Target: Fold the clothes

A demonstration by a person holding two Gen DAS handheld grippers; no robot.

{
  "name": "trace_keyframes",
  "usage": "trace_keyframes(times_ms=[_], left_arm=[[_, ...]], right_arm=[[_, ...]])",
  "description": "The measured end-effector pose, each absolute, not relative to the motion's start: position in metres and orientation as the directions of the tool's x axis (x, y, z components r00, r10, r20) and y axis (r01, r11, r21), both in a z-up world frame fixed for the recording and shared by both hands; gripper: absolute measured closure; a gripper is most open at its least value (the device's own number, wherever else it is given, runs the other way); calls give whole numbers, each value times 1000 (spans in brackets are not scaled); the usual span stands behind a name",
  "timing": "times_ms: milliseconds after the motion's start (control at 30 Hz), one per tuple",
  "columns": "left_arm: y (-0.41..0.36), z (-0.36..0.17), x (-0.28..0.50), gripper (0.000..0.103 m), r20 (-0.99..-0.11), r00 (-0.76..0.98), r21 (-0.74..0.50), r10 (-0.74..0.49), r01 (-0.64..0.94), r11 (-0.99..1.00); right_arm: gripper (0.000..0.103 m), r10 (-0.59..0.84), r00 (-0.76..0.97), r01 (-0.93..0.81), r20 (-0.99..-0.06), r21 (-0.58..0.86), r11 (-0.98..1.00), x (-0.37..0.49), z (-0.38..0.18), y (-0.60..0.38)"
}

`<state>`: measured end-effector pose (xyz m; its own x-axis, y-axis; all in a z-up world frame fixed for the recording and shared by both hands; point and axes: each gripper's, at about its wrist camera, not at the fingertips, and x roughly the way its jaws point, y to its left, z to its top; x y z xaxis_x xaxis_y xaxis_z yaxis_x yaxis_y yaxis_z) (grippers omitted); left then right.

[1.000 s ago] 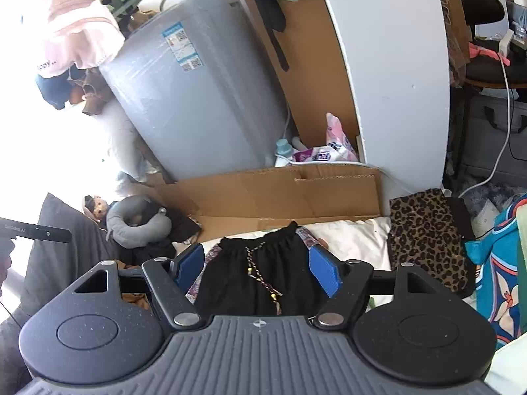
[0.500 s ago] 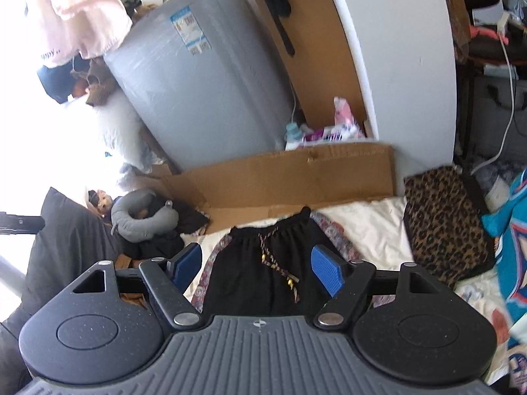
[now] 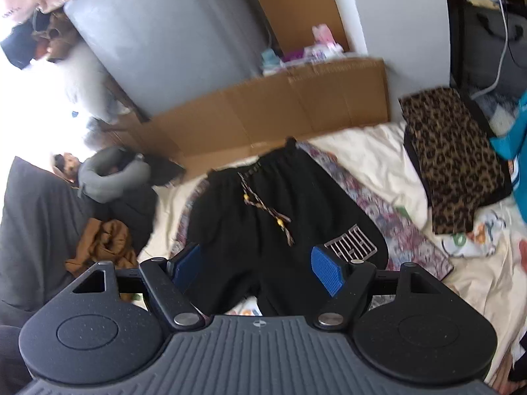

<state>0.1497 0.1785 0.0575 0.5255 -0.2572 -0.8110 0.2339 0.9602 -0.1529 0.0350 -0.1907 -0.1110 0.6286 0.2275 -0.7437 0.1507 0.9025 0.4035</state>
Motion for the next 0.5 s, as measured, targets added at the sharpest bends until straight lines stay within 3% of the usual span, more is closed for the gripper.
trace_keyframes(times_ms=[500], left_arm=[[257, -95, 192, 7, -841, 506, -148, -191, 123, 981]], right_arm=[[24, 332, 508, 69, -794, 422, 904, 63, -215, -151]])
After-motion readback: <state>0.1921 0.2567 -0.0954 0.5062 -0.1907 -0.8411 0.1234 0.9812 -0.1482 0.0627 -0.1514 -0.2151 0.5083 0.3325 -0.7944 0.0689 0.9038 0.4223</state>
